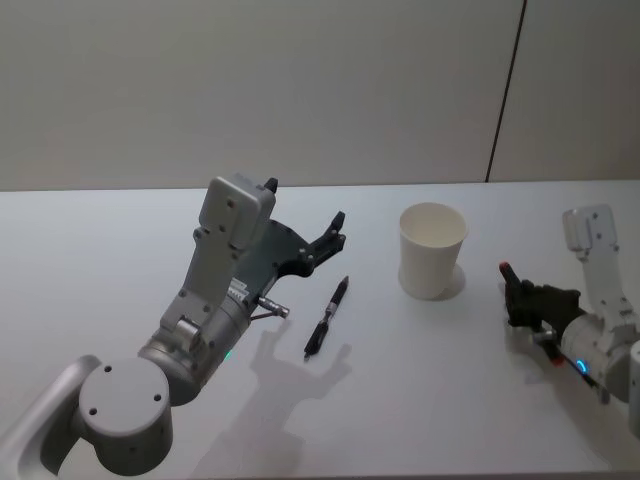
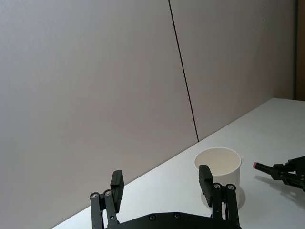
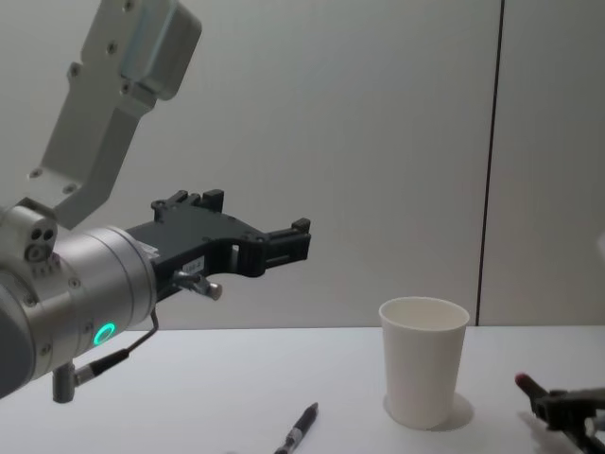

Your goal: Place the pen into the pen holder.

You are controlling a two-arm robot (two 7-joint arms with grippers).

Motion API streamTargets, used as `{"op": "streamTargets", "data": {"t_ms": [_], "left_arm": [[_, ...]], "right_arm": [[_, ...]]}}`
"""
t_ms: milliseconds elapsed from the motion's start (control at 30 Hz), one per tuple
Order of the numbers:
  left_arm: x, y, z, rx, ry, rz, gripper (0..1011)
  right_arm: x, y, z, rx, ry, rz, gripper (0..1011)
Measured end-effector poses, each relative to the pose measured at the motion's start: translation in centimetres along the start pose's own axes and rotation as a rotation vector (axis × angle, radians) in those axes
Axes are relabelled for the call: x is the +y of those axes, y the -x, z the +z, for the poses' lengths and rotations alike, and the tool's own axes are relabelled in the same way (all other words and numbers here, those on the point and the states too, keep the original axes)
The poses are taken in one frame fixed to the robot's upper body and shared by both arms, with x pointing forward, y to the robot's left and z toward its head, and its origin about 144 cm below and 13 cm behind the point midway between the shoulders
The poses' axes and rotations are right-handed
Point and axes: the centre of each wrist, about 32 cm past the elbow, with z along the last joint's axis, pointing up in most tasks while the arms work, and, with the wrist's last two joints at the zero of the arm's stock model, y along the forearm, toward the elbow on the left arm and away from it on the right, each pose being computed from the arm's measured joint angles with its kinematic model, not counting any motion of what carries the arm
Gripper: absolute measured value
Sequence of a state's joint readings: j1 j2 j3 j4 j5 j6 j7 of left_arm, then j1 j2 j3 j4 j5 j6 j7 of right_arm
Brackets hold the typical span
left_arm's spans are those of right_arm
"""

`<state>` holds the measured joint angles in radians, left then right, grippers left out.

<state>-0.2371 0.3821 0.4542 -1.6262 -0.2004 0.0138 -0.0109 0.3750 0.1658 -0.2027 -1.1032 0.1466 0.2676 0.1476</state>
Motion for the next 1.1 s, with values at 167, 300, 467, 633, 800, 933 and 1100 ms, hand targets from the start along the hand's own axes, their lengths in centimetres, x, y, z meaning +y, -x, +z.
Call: {"op": "streamTargets", "data": {"t_ms": [167,300,467,633,800,933,1100], "left_arm": [[0.0,0.0,0.0,0.000,0.000,0.000,1004],[0.0,0.0,0.0,0.000,0.000,0.000,1004],[0.0,0.0,0.0,0.000,0.000,0.000,1004],[0.0,0.0,0.0,0.000,0.000,0.000,1004],[0.0,0.0,0.0,0.000,0.000,0.000,1004],[0.0,0.0,0.0,0.000,0.000,0.000,1004],[0.0,0.0,0.0,0.000,0.000,0.000,1004]], "right_arm": [[-0.4,0.1,0.2,-0.010,-0.058,0.011,185],[-0.8,0.2,0.6,-0.016,-0.128,0.022,185],[-1.2,0.2,1.0,-0.020,-0.206,0.033,185],[-1.5,0.2,1.3,-0.023,-0.277,0.044,185],[-1.6,0.2,1.7,-0.024,-0.353,0.056,185],[-1.6,0.2,2.0,-0.024,-0.417,0.068,185],[-1.4,0.2,2.5,-0.026,-0.512,0.085,185]]}}
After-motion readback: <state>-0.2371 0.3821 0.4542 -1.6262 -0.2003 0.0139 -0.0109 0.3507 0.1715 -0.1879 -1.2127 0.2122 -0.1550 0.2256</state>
